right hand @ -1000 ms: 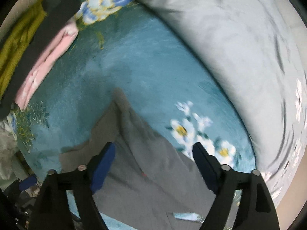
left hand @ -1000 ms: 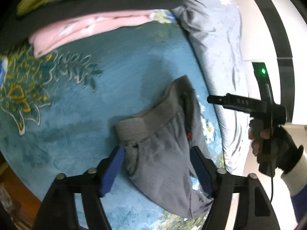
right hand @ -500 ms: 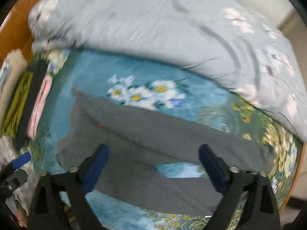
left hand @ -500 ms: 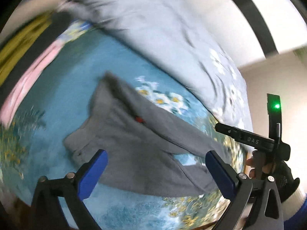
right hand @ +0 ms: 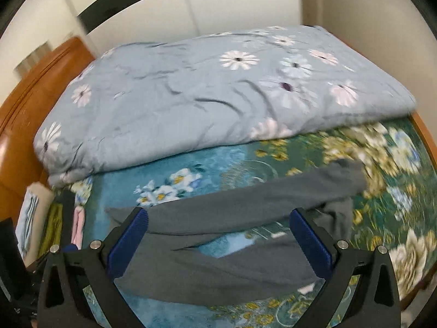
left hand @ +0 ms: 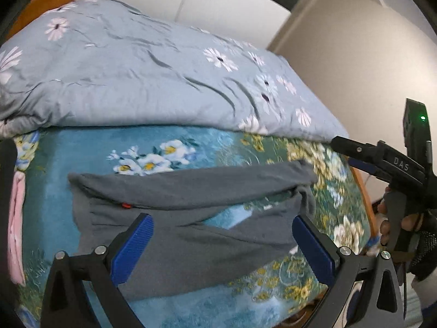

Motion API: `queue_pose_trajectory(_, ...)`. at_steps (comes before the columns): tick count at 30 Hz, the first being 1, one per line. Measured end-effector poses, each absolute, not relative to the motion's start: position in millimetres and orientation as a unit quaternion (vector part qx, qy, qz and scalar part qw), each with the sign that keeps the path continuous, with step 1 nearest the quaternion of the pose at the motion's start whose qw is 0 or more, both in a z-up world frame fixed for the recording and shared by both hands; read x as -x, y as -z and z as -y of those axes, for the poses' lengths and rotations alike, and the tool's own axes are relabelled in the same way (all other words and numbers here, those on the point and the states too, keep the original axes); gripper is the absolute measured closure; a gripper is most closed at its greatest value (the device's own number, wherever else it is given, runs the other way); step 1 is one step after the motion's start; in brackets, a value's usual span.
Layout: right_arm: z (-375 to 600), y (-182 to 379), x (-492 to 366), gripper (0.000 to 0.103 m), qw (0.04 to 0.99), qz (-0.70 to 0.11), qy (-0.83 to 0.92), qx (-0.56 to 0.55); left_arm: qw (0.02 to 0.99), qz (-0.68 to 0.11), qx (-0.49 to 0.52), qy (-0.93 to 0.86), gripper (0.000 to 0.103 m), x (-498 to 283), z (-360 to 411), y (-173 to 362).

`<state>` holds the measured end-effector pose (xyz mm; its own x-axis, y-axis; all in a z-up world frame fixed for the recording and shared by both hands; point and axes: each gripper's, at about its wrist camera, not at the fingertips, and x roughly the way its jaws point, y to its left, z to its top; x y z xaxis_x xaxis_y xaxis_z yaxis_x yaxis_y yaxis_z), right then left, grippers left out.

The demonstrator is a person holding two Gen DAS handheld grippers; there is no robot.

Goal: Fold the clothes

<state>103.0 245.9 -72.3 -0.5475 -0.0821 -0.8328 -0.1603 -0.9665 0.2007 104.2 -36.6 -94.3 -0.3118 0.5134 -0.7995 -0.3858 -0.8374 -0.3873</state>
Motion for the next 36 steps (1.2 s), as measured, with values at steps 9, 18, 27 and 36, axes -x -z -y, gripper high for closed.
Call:
queue_pose_trajectory(9, -302.9, 25.4, -118.5, 0.000, 0.059, -0.135, -0.911, 0.386, 0.263, 0.042, 0.504, -0.821, 0.000, -96.4, 3.5, 76.6)
queue_pose_trajectory(18, -360.0, 22.2, -90.8, 0.000, 0.046, -0.142, -0.921, 0.360, 0.200, 0.028, 0.466, -0.862, 0.000, -74.4, -17.7, 68.8)
queue_pose_trajectory(27, -461.0, 147.3, -94.5, 0.000, 0.096, -0.304, -0.819, 0.477, 0.067, 0.091, 0.541, -0.833, 0.000, -14.6, 37.6, 118.3)
queue_pose_trajectory(36, -532.3, 252.2, -88.2, 0.018, 0.166, -0.455, -0.706, 0.517, -0.072, 0.058, 0.586, -0.805, 0.002, 13.8, 98.7, 173.1)
